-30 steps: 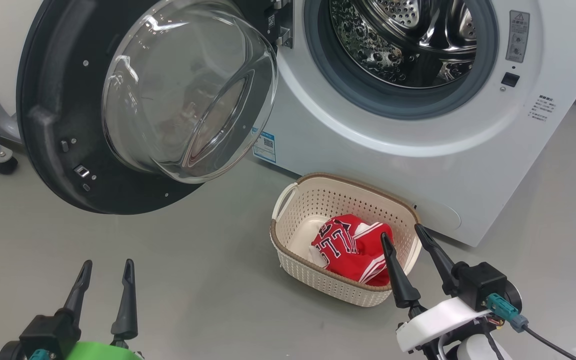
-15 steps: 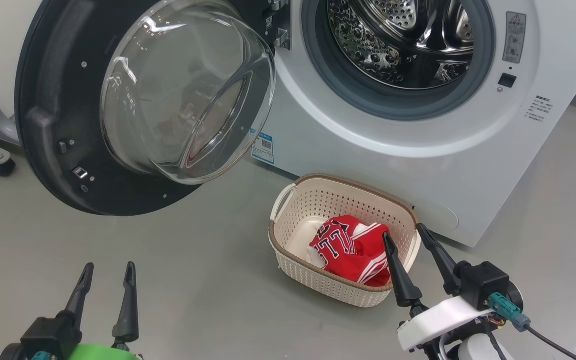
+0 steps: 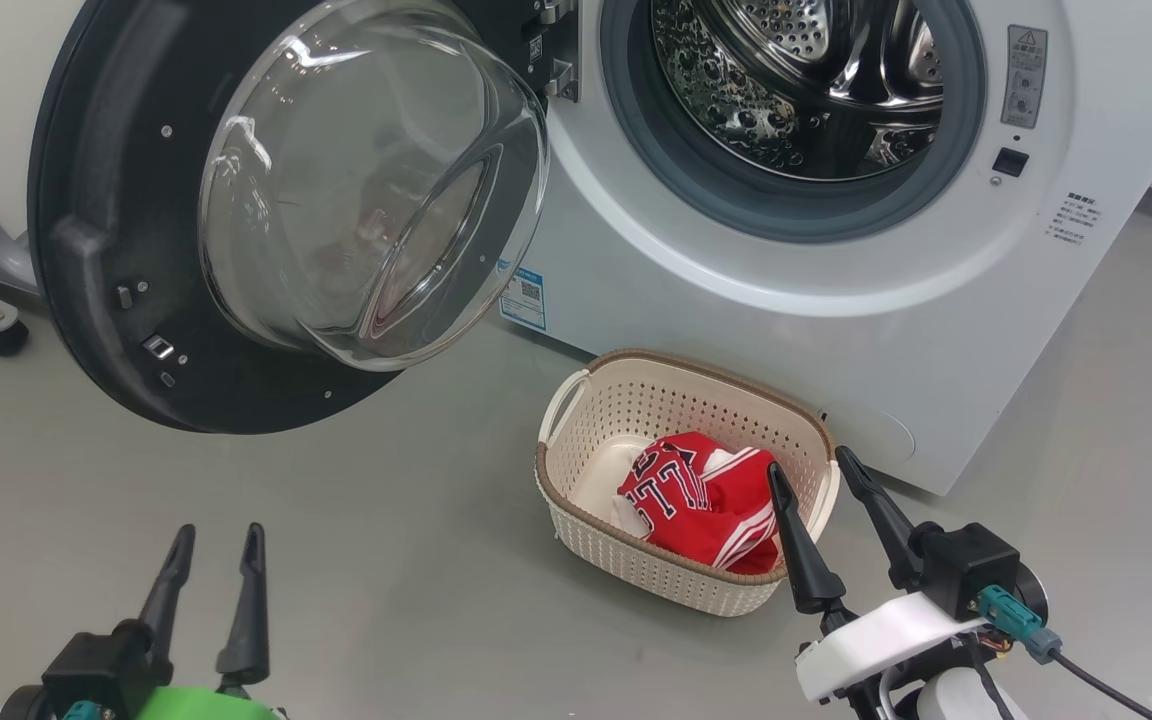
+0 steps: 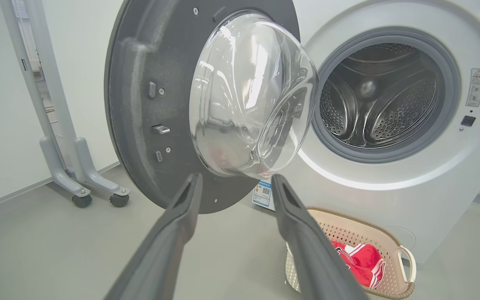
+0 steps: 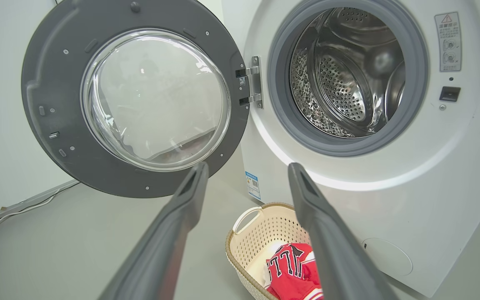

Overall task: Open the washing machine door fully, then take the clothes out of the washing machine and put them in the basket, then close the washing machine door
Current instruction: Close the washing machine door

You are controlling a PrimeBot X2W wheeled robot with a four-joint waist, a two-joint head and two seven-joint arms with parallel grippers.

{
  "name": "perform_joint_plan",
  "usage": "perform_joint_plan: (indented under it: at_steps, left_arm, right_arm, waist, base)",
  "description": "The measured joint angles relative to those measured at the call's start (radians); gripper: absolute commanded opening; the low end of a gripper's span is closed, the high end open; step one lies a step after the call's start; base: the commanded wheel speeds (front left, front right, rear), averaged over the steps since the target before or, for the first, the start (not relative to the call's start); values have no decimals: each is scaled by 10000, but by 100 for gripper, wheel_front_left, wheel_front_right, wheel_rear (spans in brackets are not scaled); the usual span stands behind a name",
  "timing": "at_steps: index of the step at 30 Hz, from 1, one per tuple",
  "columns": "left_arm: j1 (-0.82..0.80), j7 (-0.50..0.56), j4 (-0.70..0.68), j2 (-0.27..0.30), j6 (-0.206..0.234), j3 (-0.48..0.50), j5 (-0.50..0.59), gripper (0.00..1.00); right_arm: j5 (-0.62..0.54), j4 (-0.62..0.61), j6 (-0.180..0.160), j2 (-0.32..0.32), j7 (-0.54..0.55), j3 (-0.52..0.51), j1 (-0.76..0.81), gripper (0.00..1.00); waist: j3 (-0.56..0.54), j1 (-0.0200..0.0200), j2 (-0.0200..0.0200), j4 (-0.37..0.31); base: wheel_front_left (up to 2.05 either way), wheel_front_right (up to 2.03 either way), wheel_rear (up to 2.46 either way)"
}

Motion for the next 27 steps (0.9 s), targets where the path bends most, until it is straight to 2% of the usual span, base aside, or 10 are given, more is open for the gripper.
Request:
perform_joint_plan:
  at_steps: [1,18,22,27]
  left_arm:
    - [1,8,-6,0,0,0,-2,0]
    - [4,10,-499,94,-15,38,-217,0]
    - [-47,10,-905,570,-15,491,-224,0]
    - [-729,132,-1417,1480,-31,1221,-221,0]
  right_arm:
    - [0,0,0,0,0,0,0,100]
    - [-8,-59,-159,0,0,17,1,100]
    - [-27,-65,-159,-2,0,75,-2,100]
    - [-215,-65,-159,-6,0,127,-32,100]
  waist:
    - [-1,0,0,-1]
    - [284,0,0,19]
    - [440,0,0,8]
    - [682,0,0,-71]
  base:
    - [0,0,0]
    - [0,0,0]
    - [0,0,0]
    - [0,0,0]
